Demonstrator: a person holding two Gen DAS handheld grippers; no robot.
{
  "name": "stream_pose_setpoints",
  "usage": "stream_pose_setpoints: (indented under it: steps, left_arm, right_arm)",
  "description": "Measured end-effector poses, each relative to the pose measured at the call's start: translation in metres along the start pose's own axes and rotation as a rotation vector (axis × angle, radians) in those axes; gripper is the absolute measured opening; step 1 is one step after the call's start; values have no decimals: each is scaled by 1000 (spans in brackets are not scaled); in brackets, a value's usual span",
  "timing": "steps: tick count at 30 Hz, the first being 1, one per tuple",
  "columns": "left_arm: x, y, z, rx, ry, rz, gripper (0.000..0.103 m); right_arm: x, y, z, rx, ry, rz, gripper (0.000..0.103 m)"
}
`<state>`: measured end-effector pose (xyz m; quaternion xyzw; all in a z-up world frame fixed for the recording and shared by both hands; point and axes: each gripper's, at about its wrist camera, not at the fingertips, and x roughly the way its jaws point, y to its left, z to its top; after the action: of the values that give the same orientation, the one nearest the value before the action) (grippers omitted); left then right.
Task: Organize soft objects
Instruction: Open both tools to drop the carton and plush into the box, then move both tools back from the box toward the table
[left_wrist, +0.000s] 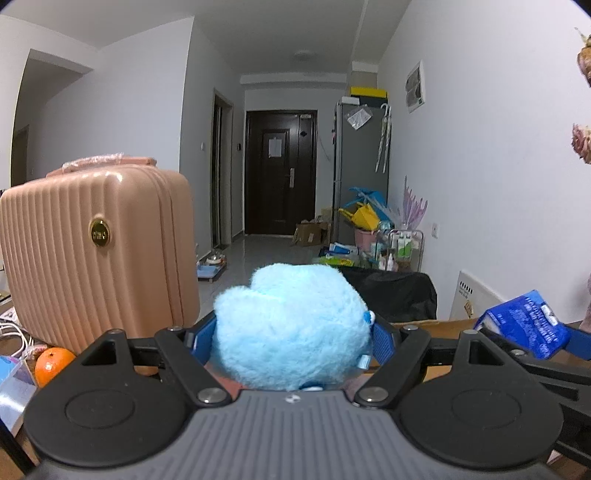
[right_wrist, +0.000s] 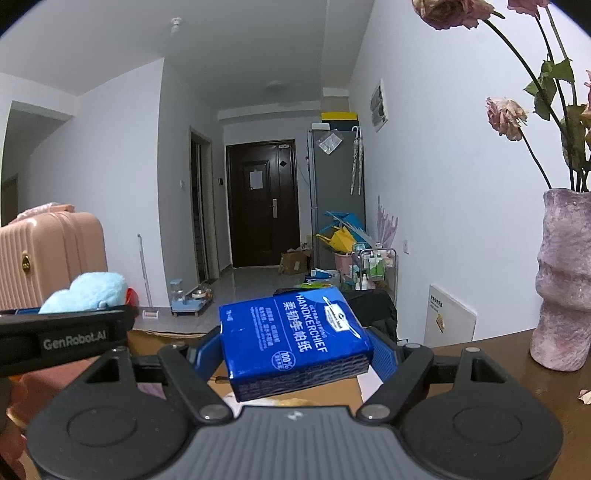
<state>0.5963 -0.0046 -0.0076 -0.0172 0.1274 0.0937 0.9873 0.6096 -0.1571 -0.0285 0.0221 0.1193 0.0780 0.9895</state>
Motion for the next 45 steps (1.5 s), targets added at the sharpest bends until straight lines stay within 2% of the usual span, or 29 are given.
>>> stream_pose_setpoints:
  steps: [3, 5, 7, 9, 12, 22, 30, 36, 41, 45]
  left_arm:
    - [4, 2, -2, -5, 17, 6, 83]
    - [4, 3, -3, -4, 19, 8, 88]
    - [4, 4, -3, -12, 17, 5, 97]
    - [6, 7, -2, -18, 15, 12, 103]
    - [3, 9, -1, -33, 0, 39, 103]
    - [4, 15, -1, -68, 11, 57, 103]
    - [-6, 17, -2, -78, 2, 70, 103]
    - [-21, 23, -4, -83, -9, 71, 103]
    - [-36, 32, -8, -75, -17, 70, 103]
    - [-52, 39, -14, -66, -21, 66, 103]
  right_arm:
    - [0, -1, 0, -2, 5, 0, 79]
    - [0, -1, 0, -4, 14, -4, 80]
    - [1, -3, 1, -1, 17, -12, 86]
    - [0, -5, 1, 8, 7, -18, 98]
    - [-2, -7, 2, 16, -6, -25, 103]
    - [-4, -7, -1, 15, -1, -33, 103]
    - [-14, -14, -3, 14, -34, -40, 103]
    - [-33, -19, -7, 22, -70, -38, 103]
    - [-61, -22, -14, 7, -133, -30, 103]
    - [-79, -26, -19, 2, -139, -17, 103]
